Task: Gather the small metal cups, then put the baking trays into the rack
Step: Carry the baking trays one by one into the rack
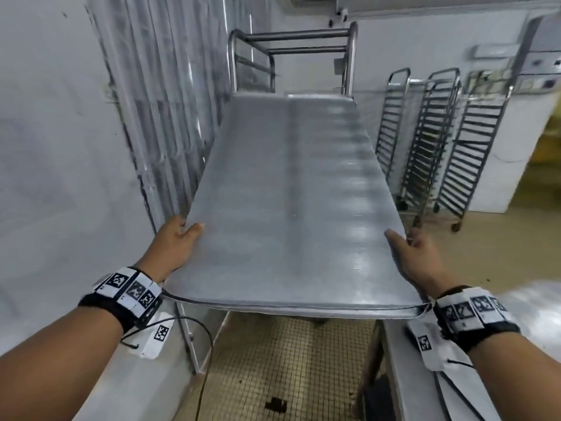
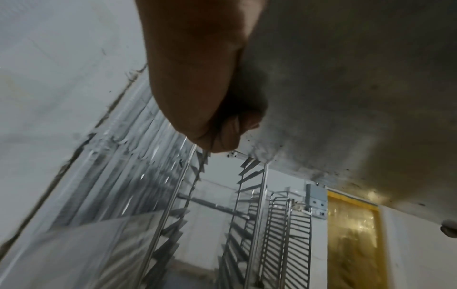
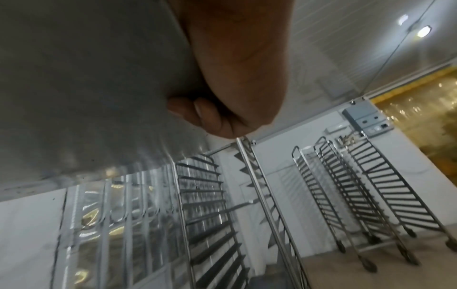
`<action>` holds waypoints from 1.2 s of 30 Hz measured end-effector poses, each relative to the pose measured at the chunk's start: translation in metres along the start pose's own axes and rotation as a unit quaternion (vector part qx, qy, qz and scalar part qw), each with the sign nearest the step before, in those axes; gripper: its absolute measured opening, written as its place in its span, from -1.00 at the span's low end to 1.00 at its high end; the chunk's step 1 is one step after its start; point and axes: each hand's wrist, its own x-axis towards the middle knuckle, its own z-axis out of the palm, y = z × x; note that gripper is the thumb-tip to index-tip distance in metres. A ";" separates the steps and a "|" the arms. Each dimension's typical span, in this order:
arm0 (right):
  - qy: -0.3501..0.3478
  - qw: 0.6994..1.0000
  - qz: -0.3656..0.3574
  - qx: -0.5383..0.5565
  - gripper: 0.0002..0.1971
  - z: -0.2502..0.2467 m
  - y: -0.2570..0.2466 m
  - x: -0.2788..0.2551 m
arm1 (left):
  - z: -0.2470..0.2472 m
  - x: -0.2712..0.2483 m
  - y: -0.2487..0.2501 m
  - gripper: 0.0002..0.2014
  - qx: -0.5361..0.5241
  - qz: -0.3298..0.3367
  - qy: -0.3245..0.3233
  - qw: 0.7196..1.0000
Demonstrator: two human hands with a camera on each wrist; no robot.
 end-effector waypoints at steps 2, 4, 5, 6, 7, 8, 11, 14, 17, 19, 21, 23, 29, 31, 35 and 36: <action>-0.030 0.999 0.030 -0.009 -0.47 0.007 0.019 -0.008 | 0.001 -0.014 -0.017 -0.73 0.003 -0.031 -0.016 0.999; -0.058 0.996 0.060 -0.026 -0.50 0.014 0.034 -0.022 | 0.002 -0.025 -0.042 -0.62 0.020 -0.069 -0.038 0.997; -0.071 0.994 0.070 -0.035 -0.53 0.017 0.037 -0.031 | 0.003 -0.030 -0.055 -0.57 0.025 -0.087 -0.047 0.995; -0.081 0.993 0.078 -0.046 -0.56 0.020 0.039 -0.042 | 0.004 -0.036 -0.065 -0.55 0.029 -0.101 -0.053 0.993; -0.087 0.991 0.086 -0.053 -0.59 0.024 0.043 -0.050 | 0.005 -0.040 -0.073 -0.59 0.029 -0.114 -0.057 0.991; -0.091 0.990 0.094 -0.054 -0.61 0.027 0.047 -0.058 | 0.007 -0.044 -0.080 -0.64 0.028 -0.128 -0.060 0.990; -0.107 0.985 0.127 -0.050 -0.63 0.040 0.059 -0.073 | 0.010 -0.045 -0.106 -0.60 0.033 -0.157 -0.068 0.985; -0.108 0.981 0.148 -0.058 -0.61 0.053 0.060 -0.077 | 0.010 -0.036 -0.126 -0.52 0.015 -0.175 -0.096 0.980; -0.103 0.979 0.165 -0.055 -0.55 0.067 0.059 -0.072 | 0.010 -0.016 -0.142 -0.49 0.027 -0.177 -0.112 0.977; -0.102 0.976 0.184 -0.050 -0.54 0.078 0.059 -0.065 | 0.012 0.004 -0.155 -0.43 0.034 -0.173 -0.120 0.977; -0.097 0.975 0.197 -0.045 -0.51 0.092 0.060 -0.057 | 0.015 0.023 -0.161 -0.54 0.042 -0.164 -0.127 0.977; -0.086 0.974 0.204 -0.051 -0.49 0.107 0.058 -0.048 | 0.016 0.043 -0.165 -0.62 0.049 -0.154 -0.132 0.978; -0.067 0.976 0.205 -0.037 -0.50 0.149 0.048 -0.018 | 0.011 0.113 -0.202 -0.36 0.056 -0.142 -0.150 0.977; -0.052 0.977 0.205 -0.037 -0.48 0.161 0.048 -0.007 | 0.013 0.132 -0.205 -0.48 0.052 -0.132 -0.158 0.977; -0.041 0.976 0.209 -0.036 -0.45 0.181 0.054 0.016 | 0.024 0.163 -0.212 -0.55 0.051 -0.129 -0.157 0.978; -0.039 0.976 0.211 -0.042 -0.44 0.185 0.059 0.023 | 0.028 0.170 -0.217 -0.50 0.048 -0.131 -0.162 0.977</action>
